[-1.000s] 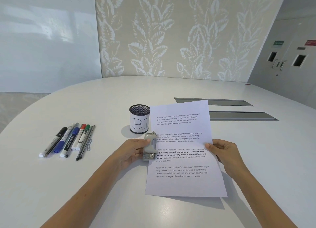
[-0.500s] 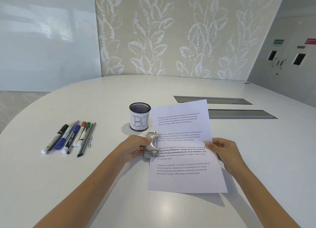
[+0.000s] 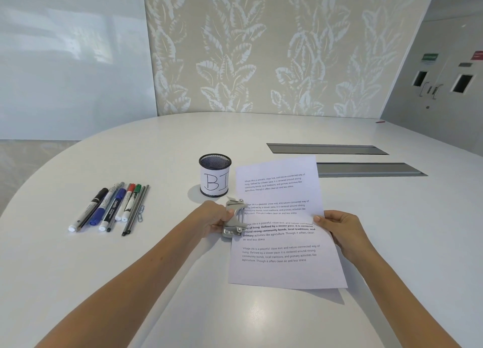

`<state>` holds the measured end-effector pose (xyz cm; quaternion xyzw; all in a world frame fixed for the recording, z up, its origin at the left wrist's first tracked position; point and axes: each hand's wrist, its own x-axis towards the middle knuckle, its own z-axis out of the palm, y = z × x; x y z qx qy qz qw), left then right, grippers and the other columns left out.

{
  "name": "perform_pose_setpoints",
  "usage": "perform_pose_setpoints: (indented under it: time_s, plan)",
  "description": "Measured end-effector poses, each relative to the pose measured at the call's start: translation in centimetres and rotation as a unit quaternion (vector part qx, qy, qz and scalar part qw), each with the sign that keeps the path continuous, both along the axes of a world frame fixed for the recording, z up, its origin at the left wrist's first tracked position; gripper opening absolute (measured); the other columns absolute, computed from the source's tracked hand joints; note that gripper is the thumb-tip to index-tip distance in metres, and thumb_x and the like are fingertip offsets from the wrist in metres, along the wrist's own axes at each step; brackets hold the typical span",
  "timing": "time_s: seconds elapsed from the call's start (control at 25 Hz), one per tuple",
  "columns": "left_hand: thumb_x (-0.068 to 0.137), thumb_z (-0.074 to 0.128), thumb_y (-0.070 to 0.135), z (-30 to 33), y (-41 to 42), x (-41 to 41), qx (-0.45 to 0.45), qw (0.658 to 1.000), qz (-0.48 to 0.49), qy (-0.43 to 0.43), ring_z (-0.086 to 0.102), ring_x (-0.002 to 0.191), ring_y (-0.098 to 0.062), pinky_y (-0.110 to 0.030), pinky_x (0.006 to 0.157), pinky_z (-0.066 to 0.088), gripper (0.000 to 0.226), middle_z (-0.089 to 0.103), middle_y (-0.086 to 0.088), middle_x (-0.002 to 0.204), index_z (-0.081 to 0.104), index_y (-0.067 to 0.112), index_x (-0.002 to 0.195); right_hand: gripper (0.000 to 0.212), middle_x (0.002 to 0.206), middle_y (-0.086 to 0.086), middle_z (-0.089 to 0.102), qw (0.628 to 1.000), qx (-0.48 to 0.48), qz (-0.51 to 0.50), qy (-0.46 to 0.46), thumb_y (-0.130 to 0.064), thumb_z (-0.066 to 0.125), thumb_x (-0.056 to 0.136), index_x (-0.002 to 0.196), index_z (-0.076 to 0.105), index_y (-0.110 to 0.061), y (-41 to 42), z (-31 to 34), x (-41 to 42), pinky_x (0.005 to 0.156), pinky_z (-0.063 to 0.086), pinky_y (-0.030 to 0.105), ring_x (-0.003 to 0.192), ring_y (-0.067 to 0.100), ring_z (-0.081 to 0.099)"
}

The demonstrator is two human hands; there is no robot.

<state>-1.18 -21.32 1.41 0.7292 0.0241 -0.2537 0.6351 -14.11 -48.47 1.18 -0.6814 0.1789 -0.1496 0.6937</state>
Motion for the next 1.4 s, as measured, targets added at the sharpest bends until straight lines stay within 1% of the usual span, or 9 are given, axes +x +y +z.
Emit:
perform_pose_setpoints:
  time_s: [0.2,0.28,0.4,0.56,0.72,1.04,1.12,1.24,1.4]
  plan:
    - [0.089,0.058,0.0,0.1,0.3,-0.3,-0.009,1.0,-0.008,0.006,0.059,0.065,-0.018,-0.021,0.042,0.052,0.009,0.062,-0.01,0.077,0.058,0.002,0.081,0.01,0.073,0.005,0.076,1.0,0.01,0.001,0.003,-0.001,0.068,0.08,0.09,0.07,-0.002,0.0,-0.2,0.0,0.051,0.055,0.022,0.058,0.015,0.07]
    - [0.088,0.061,0.003,0.2,0.6,-0.3,-0.02,0.999,-0.018,0.019,0.061,0.067,-0.019,-0.023,0.046,0.053,0.002,0.063,-0.011,0.081,0.06,0.001,0.087,0.009,0.071,0.004,0.075,1.0,0.011,0.001,0.004,-0.001,0.068,0.08,0.089,0.07,-0.003,0.0,-0.2,0.0,0.049,0.054,0.021,0.057,0.014,0.069]
    - [0.084,0.067,0.014,0.4,1.3,-0.5,-0.072,0.995,-0.038,0.054,0.066,0.066,-0.021,-0.025,0.055,0.056,0.02,0.068,-0.013,0.083,0.062,0.002,0.098,0.01,0.072,0.005,0.076,1.0,0.011,0.003,0.003,0.0,0.067,0.08,0.09,0.07,-0.001,-0.1,-0.3,-0.2,0.051,0.055,0.022,0.059,0.014,0.07]
    - [0.085,0.065,0.017,0.4,2.1,-0.9,-0.146,0.986,-0.021,0.08,0.063,0.045,-0.014,-0.023,0.049,0.054,0.016,0.066,-0.005,0.055,0.06,0.005,0.093,0.01,0.077,0.008,0.076,1.0,0.001,0.003,0.005,-0.002,0.068,0.08,0.09,0.071,-0.002,-0.2,-0.2,-0.2,0.058,0.058,0.025,0.063,0.018,0.071]
    - [0.081,0.069,0.016,-0.2,2.8,-0.7,-0.202,0.975,0.006,0.09,0.068,0.066,-0.02,-0.028,0.06,0.06,0.03,0.07,-0.014,0.089,0.062,0.003,0.108,0.013,0.081,0.012,0.075,1.0,0.002,-0.016,0.016,-0.003,0.068,0.081,0.093,0.07,0.001,-1.7,0.2,-0.3,0.066,0.06,0.032,0.067,0.023,0.071]
    - [0.084,0.066,0.017,-0.6,3.3,-0.5,-0.268,0.958,0.04,0.094,0.067,0.077,-0.023,-0.036,0.073,0.059,0.028,0.069,-0.016,0.094,0.063,0.002,0.108,0.018,0.094,0.017,0.072,0.996,0.031,-0.075,0.049,-0.006,0.066,0.084,0.1,0.068,0.0,-4.6,-0.3,-2.0,0.062,0.06,0.033,0.069,0.025,0.07]
    - [0.085,0.064,0.018,-0.7,3.4,-0.4,-0.288,0.951,0.048,0.098,0.066,0.077,-0.024,-0.034,0.068,0.06,0.027,0.069,-0.016,0.093,0.064,0.004,0.108,0.017,0.094,0.015,0.072,0.995,0.021,-0.087,0.053,-0.008,0.066,0.084,0.1,0.068,-0.001,-4.5,-0.4,-2.3,0.062,0.059,0.031,0.07,0.025,0.069]
    - [0.088,0.059,0.018,-0.7,3.6,-0.3,-0.308,0.942,0.063,0.116,0.066,0.06,-0.02,-0.027,0.049,0.056,0.017,0.07,-0.011,0.074,0.064,0.007,0.1,0.016,0.091,0.011,0.072,0.993,-0.017,-0.096,0.064,-0.013,0.067,0.085,0.098,0.07,-0.005,-4.2,-0.3,-2.6,0.065,0.053,0.03,0.071,0.025,0.067]
    - [0.088,0.057,0.023,-1.0,3.6,0.0,-0.299,0.942,0.089,0.123,0.052,0.064,-0.019,-0.026,0.059,0.044,0.015,0.061,-0.008,0.073,0.062,0.009,0.088,0.017,0.086,0.006,0.071,0.991,-0.049,-0.095,0.078,-0.014,0.065,0.086,0.1,0.069,-0.005,-3.8,0.2,-2.6,0.057,0.049,0.025,0.07,0.021,0.065]
